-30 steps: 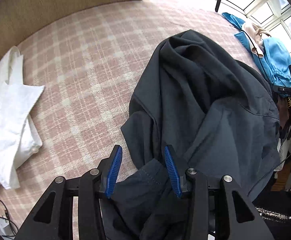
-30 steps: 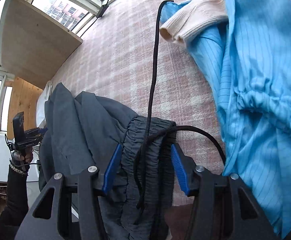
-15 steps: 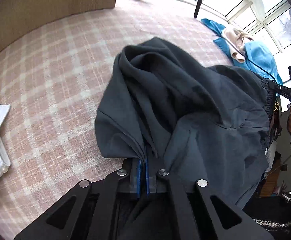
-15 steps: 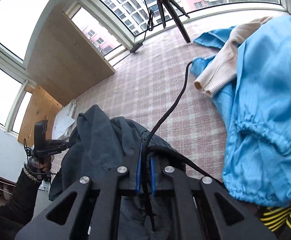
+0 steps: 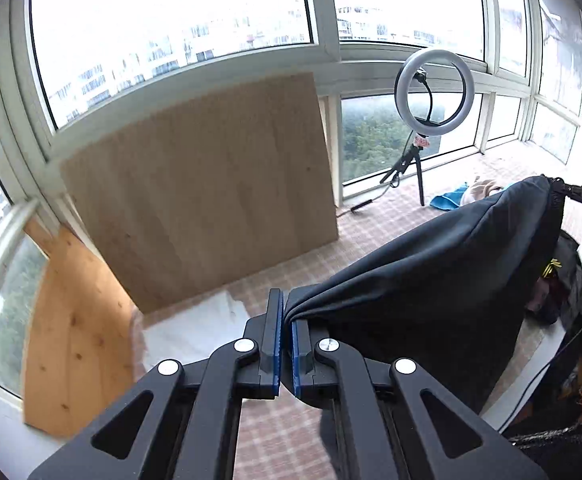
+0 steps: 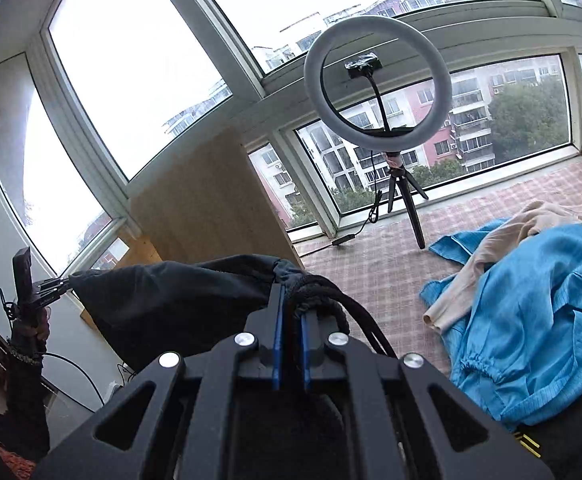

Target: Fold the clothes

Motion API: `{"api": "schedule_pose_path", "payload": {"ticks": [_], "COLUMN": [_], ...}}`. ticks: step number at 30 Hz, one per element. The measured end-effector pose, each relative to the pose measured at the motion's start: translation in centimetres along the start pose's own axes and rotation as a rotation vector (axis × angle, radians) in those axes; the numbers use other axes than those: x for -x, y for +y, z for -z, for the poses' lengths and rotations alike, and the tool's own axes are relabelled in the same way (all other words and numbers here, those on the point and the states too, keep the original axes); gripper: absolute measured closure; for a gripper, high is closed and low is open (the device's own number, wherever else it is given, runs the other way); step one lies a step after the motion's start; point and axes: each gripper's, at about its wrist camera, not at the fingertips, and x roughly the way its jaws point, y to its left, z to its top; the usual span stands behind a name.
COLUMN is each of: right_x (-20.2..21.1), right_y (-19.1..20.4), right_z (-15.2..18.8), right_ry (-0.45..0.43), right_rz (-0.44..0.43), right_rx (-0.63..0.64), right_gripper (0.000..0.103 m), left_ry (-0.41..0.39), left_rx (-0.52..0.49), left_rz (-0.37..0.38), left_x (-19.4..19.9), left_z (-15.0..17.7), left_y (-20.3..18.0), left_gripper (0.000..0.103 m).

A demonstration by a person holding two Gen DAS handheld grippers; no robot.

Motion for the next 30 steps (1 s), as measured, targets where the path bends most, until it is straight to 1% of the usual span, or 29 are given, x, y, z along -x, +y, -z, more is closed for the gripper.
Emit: {"api": "schedule_pose_path", "payload": {"ticks": [1, 3, 4, 5, 7, 8, 9, 10, 11, 15, 17, 18, 21, 26, 28, 29, 30], "right_x": [-0.4, -0.7, -0.9, -1.1, -1.7, -2.2, -2.9, -3.5, -4.3, -6.8, -8.1, -8.5, -9.6, -10.5, -10.6, -10.7, -10.8], "right_y": [0.3, 0.2, -0.5, -1.2, -4.0, -5.5, -6.9, -8.0, -9.0, -12.3, -13.1, -13.3, -13.4, -12.9, -12.8, -12.8, -12.8], "right_z": [-0.2, -0.7, -0.9, -1.0, -1.2, -1.3, -1.3, -1.2, -1.0, 0.1, 0.5, 0.5, 0.4, 0.0, 0.1, 0.2, 0.3], "right_ry": [-0.011, -0.025, -0.032, -0.039, -0.026, -0.013, 0.002, 0.02, 0.04, 0.107, 0.137, 0.147, 0.172, 0.189, 0.189, 0.19, 0.192], "right_rz": [0.005, 0.037, 0.081, 0.124, 0.188, 0.227, 0.285, 0.35, 0.41, 0.48, 0.512, 0.514, 0.517, 0.509, 0.497, 0.494, 0.491], "right_rx": [0.005, 0.018, 0.012, 0.006, -0.046, -0.072, -0.078, -0.074, -0.063, -0.085, -0.074, -0.07, -0.056, -0.028, -0.031, -0.033, -0.035], "right_gripper": [0.096, 0.096, 0.096, 0.096, 0.096, 0.096, 0.096, 0.096, 0.096, 0.096, 0.096, 0.096, 0.096, 0.096, 0.096, 0.096, 0.096], "left_ry": [-0.001, 0.007, 0.022, 0.04, 0.1, 0.138, 0.177, 0.211, 0.242, 0.379, 0.443, 0.472, 0.535, 0.552, 0.566, 0.582, 0.607], "left_rx": [-0.022, -0.051, -0.062, -0.073, -0.081, -0.072, -0.058, -0.044, -0.032, 0.038, 0.075, 0.095, 0.185, 0.325, 0.349, 0.348, 0.342], "left_rz": [-0.037, -0.052, -0.053, -0.052, -0.049, -0.027, -0.001, -0.005, -0.022, 0.033, 0.063, 0.077, 0.162, 0.261, 0.272, 0.255, 0.232], "left_x": [0.0, -1.0, -2.4, -4.1, -7.9, -10.2, -12.3, -13.9, -15.5, -19.7, -21.5, -22.1, -23.3, -24.4, -25.6, -26.5, -27.4], "left_z": [-0.6, -1.7, -2.1, -2.4, -2.0, -1.5, -0.6, 0.6, 1.8, 8.7, 12.1, 13.7, 16.8, 17.8, 17.9, 18.1, 18.5], "left_y": [0.0, 0.2, 0.2, 0.0, -0.1, -0.3, -0.2, 0.0, 0.2, 0.2, -0.1, -0.5, -1.8, -3.9, -5.0, -5.6, -6.0], "left_gripper": [0.099, 0.094, 0.086, 0.065, 0.047, 0.047, 0.047, 0.047, 0.049, 0.05, 0.05, 0.05, 0.05, 0.047, 0.045, 0.058, 0.076]}}
